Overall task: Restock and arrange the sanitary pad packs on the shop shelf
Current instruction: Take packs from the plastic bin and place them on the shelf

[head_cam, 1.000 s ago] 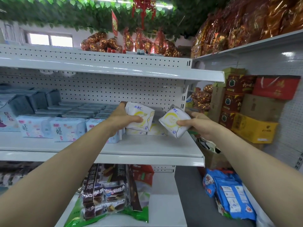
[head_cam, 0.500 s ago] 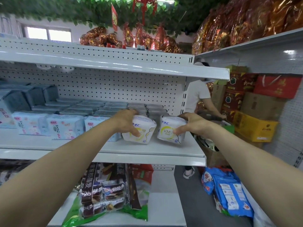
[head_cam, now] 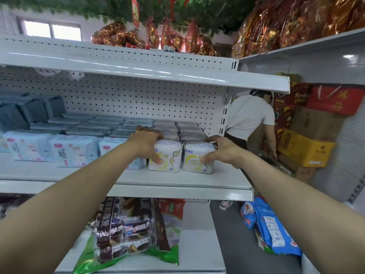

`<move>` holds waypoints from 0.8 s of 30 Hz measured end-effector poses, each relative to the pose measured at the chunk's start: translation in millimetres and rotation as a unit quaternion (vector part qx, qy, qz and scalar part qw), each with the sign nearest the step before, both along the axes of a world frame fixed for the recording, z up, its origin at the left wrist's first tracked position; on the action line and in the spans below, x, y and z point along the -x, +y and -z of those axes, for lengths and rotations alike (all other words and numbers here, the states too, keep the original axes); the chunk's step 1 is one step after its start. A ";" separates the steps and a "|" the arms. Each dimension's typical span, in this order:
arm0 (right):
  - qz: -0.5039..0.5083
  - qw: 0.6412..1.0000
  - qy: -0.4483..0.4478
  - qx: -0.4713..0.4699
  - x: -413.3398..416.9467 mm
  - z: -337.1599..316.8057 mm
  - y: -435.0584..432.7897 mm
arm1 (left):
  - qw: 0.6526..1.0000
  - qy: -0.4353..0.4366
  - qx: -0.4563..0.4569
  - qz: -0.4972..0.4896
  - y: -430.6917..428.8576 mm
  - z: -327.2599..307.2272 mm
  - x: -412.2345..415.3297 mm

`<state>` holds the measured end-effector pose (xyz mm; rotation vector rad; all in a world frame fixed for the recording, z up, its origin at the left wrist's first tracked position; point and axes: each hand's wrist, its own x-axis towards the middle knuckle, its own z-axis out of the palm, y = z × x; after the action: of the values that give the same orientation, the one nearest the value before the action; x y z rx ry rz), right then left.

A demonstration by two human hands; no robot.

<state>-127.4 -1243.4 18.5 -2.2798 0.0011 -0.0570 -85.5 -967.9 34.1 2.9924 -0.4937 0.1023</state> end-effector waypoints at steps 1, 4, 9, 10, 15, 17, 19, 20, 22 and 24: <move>-0.001 1.000 0.001 0.001 -1.2 0.1 0.3 | 1.000 0.003 -0.002 -0.003 -0.5 0.0 -0.7; -0.017 1.000 0.014 -0.009 -1.5 -1.9 1.2 | 1.000 0.014 0.006 0.001 -2.9 -1.2 0.7; -0.036 0.997 0.060 -0.026 -7.8 -0.5 1.2 | 1.000 -0.014 -0.012 0.000 -9.9 -0.1 2.9; -0.040 0.997 0.067 -0.029 -9.5 0.4 1.0 | 1.000 -0.011 -0.013 0.004 -10.8 0.2 2.1; -0.059 0.994 0.078 -0.040 -13.6 1.1 2.6 | 1.000 -0.016 -0.014 0.002 -9.6 0.0 -2.6; -0.060 0.995 0.077 -0.036 -15.6 2.2 3.7 | 1.000 -0.020 -0.009 -0.003 -8.4 0.5 -4.1; -0.063 0.995 0.072 -0.035 -14.9 2.0 6.8 | 1.000 -0.022 -0.003 -0.008 -7.9 0.8 -4.3; -0.066 0.995 0.071 -0.035 -14.2 1.6 9.1 | 1.000 -0.023 0.001 -0.012 -7.6 0.9 -4.2; -0.071 0.994 0.070 -0.037 -13.5 1.4 12.3 | 0.999 -0.023 0.003 -0.026 -7.4 0.8 -4.0; -0.073 0.994 0.073 -0.034 -14.4 1.6 13.8 | 0.999 -0.022 -0.002 -0.041 -7.0 1.3 -5.0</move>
<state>-113.0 -1229.7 16.9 -2.2051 -0.0867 0.1839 -80.4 -974.9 32.8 3.0198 -0.3764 0.1730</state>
